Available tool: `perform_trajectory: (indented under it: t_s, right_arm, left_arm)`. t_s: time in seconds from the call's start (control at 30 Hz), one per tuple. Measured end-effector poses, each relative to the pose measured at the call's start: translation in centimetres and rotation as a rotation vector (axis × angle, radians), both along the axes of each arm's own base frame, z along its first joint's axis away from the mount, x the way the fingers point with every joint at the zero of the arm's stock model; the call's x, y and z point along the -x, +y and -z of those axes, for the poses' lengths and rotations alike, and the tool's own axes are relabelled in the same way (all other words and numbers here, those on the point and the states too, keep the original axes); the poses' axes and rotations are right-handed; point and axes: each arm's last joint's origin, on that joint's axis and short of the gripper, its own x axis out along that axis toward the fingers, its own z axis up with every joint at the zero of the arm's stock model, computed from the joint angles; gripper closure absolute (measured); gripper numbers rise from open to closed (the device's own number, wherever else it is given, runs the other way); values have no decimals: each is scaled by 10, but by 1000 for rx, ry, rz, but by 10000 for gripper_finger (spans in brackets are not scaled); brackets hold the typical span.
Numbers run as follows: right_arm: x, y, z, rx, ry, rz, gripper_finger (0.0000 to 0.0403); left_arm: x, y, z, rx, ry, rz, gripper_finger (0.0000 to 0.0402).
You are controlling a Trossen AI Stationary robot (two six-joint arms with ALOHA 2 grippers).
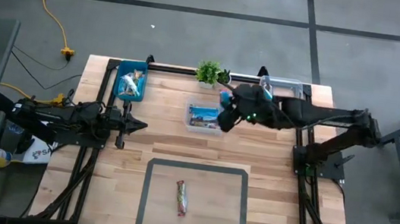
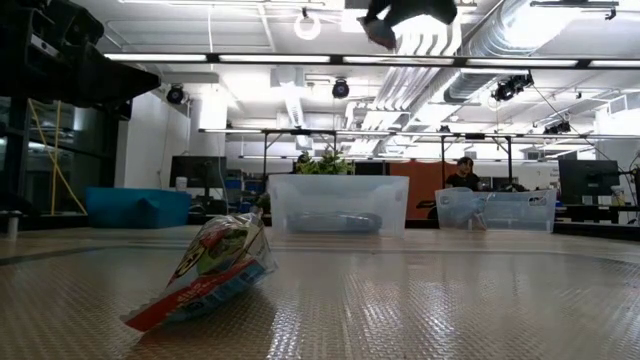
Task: Pick and place Granola Bars by type
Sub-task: Put the red granola bar in the right transparent bin
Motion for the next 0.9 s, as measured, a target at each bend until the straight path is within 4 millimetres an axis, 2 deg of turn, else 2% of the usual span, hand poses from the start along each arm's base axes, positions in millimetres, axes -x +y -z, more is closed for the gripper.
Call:
perform_trajectory:
  t_s: [0.5,0.9]
  right_arm:
    - [31,-82,15,52,293,260,290]
    - [72,-153,26,54,441,529,290]
  left_arm:
    - [0,0,0,0,0,0,401]
    - [0,0,0,0,0,1,401]
